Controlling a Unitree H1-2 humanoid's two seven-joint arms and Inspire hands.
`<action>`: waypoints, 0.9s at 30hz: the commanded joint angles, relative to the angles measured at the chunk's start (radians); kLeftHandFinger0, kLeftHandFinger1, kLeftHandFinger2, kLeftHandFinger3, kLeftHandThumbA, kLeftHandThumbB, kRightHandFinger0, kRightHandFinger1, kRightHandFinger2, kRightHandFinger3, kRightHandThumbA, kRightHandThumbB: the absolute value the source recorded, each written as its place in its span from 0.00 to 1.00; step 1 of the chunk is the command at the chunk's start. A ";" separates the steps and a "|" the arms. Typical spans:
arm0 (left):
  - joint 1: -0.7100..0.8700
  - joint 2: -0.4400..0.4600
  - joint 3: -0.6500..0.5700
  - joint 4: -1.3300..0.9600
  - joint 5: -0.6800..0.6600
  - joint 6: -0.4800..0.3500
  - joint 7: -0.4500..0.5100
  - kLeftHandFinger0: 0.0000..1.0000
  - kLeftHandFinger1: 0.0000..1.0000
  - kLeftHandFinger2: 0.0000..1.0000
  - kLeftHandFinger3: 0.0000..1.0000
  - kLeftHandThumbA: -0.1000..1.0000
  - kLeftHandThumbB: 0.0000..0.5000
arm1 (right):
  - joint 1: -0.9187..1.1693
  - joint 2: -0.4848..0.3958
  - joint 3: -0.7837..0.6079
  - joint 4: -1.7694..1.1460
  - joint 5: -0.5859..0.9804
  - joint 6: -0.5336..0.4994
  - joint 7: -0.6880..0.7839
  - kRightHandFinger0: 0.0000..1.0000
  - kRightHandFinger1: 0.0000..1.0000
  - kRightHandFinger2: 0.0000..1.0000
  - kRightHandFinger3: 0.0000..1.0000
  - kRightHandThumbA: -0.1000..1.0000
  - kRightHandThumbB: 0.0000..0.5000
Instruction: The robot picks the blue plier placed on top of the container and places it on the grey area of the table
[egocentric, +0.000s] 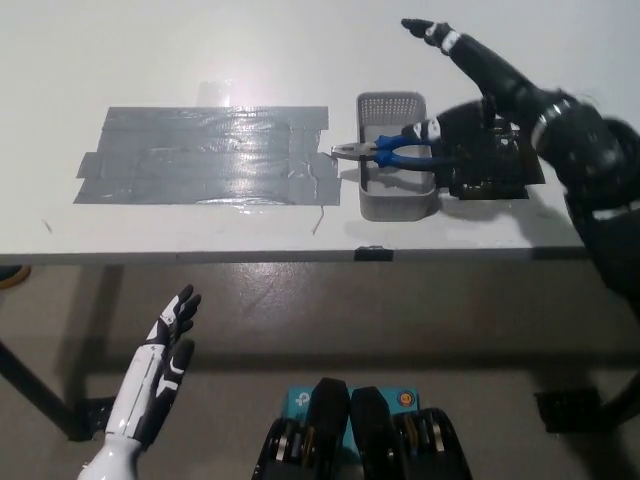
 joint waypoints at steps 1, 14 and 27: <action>-0.013 0.020 -0.004 -0.031 0.005 -0.025 -0.017 1.00 1.00 1.00 1.00 1.00 0.22 | -0.105 -0.008 0.038 0.061 -0.039 0.000 0.065 1.00 1.00 1.00 1.00 0.89 0.74; -0.021 0.026 -0.009 -0.051 0.017 -0.004 -0.035 1.00 1.00 1.00 1.00 1.00 0.24 | -0.204 -0.039 0.138 0.145 -0.054 0.044 0.271 1.00 1.00 1.00 1.00 1.00 0.67; -0.019 0.019 -0.008 -0.052 0.029 -0.008 -0.038 1.00 1.00 1.00 1.00 1.00 0.18 | -0.266 -0.007 0.248 0.242 -0.142 0.062 0.317 1.00 1.00 1.00 1.00 1.00 0.67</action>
